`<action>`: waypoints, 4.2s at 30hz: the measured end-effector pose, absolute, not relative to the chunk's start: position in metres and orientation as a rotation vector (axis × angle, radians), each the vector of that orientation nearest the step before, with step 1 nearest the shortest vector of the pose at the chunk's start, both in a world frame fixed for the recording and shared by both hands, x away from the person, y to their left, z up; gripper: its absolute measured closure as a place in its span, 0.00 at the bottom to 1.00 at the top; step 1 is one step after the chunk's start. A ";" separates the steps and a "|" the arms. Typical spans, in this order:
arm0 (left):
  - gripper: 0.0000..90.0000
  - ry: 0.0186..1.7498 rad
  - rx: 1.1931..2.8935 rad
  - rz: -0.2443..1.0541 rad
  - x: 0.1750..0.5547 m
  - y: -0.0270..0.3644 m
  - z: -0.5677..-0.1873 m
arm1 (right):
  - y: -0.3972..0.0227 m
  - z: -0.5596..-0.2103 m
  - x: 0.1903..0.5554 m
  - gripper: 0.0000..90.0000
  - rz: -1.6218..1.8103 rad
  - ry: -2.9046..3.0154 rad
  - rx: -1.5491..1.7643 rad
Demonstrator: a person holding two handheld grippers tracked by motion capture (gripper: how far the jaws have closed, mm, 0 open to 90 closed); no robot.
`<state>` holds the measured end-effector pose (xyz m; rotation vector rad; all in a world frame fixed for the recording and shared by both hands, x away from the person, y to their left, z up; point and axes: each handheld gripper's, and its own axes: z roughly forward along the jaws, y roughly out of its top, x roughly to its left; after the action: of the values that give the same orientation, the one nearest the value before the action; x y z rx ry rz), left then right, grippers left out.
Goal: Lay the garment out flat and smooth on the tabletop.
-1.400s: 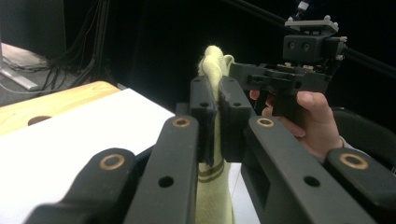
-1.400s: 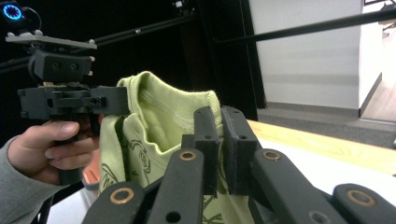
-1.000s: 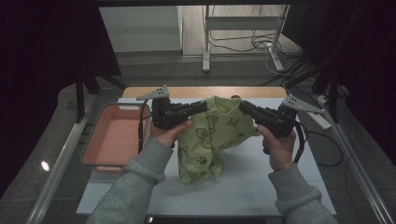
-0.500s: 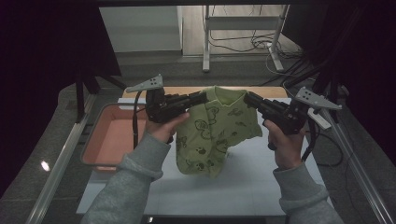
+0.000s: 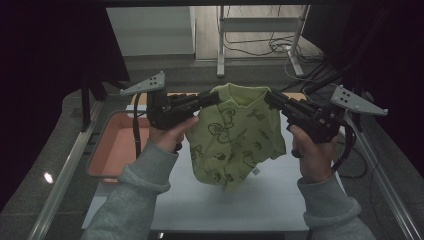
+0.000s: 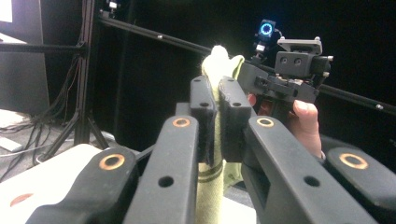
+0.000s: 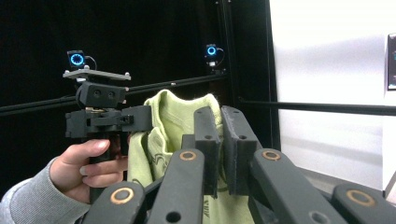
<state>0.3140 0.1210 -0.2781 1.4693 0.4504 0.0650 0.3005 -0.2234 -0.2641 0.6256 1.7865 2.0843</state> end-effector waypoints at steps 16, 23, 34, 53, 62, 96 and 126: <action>0.95 0.442 1.459 0.082 0.310 0.125 -0.267 | -0.220 -0.250 0.298 0.95 2.087 1.777 0.606; 0.95 0.442 1.451 0.092 0.313 0.125 -0.259 | -0.219 -0.243 0.303 0.95 2.102 1.768 0.607; 0.95 0.430 1.442 0.107 0.311 0.125 -0.246 | -0.219 -0.229 0.302 0.95 2.113 1.745 0.590; 0.95 0.351 1.408 0.141 0.278 0.137 -0.220 | -0.211 -0.202 0.266 0.95 2.126 1.708 0.455; 0.95 0.358 1.413 0.112 0.277 0.137 -0.233 | -0.210 -0.211 0.258 0.95 2.124 1.714 0.461; 0.95 0.689 1.533 -0.045 0.358 0.124 -0.368 | -0.214 -0.351 0.339 0.95 1.943 1.897 0.949; 0.94 0.873 1.642 -0.058 0.410 0.115 -0.421 | -0.206 -0.409 0.408 0.95 1.705 2.047 1.179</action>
<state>0.4098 0.1148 -0.4215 1.6424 0.8726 -0.0576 0.4080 -0.2056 -0.4087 1.1788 2.0469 1.7051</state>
